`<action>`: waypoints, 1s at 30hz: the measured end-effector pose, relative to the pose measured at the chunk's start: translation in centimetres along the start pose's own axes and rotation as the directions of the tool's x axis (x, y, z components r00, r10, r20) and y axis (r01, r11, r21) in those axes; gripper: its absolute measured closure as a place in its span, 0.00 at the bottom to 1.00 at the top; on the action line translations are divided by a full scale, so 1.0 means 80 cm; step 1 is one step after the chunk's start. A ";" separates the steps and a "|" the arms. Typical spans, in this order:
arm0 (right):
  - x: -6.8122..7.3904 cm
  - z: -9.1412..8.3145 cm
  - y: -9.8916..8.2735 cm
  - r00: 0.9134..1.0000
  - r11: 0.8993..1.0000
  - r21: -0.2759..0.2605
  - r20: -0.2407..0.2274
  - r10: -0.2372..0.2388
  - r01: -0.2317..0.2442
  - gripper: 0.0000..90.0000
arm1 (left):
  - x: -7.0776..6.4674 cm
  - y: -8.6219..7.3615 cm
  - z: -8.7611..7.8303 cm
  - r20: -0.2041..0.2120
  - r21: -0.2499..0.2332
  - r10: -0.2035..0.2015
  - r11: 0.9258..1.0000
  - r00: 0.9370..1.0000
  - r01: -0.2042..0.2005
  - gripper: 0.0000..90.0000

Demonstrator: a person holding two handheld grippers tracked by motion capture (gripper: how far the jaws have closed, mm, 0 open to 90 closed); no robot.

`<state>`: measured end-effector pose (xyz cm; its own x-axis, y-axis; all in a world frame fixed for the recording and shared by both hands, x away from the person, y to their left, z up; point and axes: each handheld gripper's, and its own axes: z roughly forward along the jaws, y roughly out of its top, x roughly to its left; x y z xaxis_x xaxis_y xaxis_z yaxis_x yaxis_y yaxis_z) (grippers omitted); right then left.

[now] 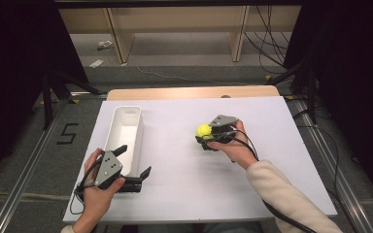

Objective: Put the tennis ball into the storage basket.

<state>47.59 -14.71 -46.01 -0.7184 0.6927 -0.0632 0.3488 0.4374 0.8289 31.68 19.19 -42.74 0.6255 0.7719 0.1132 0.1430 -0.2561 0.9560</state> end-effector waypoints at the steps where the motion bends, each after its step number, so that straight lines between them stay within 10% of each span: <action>1: 0.000 0.000 0.000 1.000 1.000 -0.002 0.000 -0.001 0.001 0.29 | 0.000 0.000 0.000 0.000 0.000 0.000 1.000 1.000 0.000 0.00; 30: 0.003 -0.009 0.012 1.000 0.999 -0.041 -0.005 -0.003 0.003 0.29 | 0.000 0.000 0.000 0.001 -0.001 0.000 1.000 1.000 0.000 0.00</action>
<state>47.33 -14.51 -44.86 -0.7222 0.6888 -0.0631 0.3216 0.4152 0.8510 31.69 19.22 -42.74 0.6259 0.7716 0.1130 0.1425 -0.2557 0.9562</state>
